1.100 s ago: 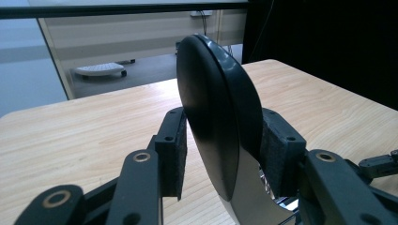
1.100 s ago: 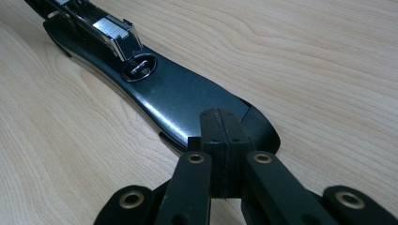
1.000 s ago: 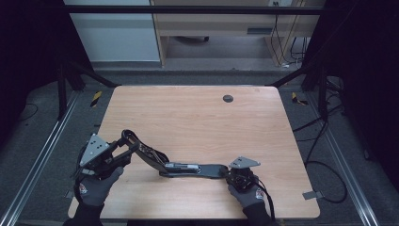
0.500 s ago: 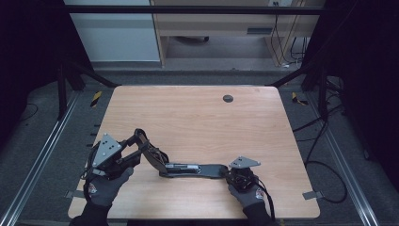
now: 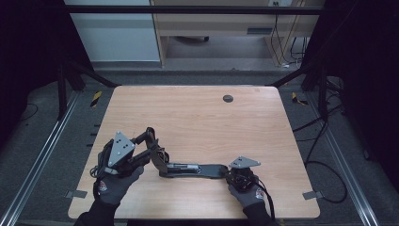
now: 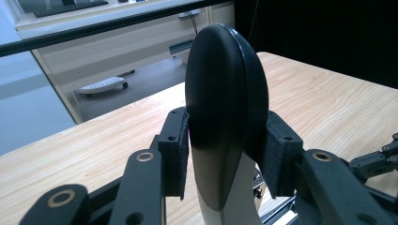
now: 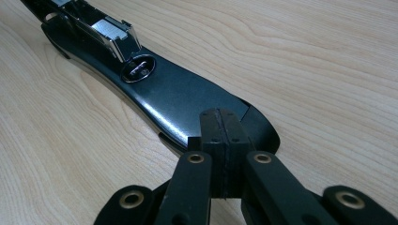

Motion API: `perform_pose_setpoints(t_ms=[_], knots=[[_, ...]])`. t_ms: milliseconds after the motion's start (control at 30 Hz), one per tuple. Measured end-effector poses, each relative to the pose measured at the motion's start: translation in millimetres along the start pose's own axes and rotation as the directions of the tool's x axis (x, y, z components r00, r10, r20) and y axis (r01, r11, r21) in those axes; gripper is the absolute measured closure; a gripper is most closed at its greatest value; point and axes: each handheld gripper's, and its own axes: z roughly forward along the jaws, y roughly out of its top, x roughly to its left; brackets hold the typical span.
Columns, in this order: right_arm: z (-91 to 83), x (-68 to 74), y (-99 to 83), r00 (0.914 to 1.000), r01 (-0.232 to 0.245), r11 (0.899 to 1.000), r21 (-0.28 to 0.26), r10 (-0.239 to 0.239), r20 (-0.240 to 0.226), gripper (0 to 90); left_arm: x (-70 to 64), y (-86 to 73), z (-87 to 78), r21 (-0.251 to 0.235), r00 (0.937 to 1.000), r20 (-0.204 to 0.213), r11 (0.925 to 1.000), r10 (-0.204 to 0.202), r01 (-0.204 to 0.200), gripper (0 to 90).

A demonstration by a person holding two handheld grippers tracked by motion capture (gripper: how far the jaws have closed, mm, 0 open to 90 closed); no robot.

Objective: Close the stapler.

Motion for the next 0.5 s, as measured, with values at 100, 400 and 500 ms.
perform_pose_setpoints(t_ms=[100, 400, 500], knots=[[-0.1, 0.2, 0.0, 1.0000, -0.002, 1.000, 0.000, 0.002, -0.001, 90.0, -2.9, 1.5, 2.1, 0.003, 0.9999, -0.003, 0.9999, 0.010, -0.010, 57.5], [-0.1, -0.1, -0.1, 1.0000, -0.003, 1.000, -0.001, 0.003, -0.003, 90.0, -14.1, 6.6, 9.9, 0.012, 0.9987, -0.009, 0.9987, 0.049, -0.049, 57.5], [-0.1, 0.0, -0.2, 1.0000, -0.003, 1.000, -0.001, 0.003, -0.003, 90.0, -18.4, 7.9, 12.8, 0.013, 0.9979, -0.013, 0.9979, 0.063, -0.063, 57.5]])
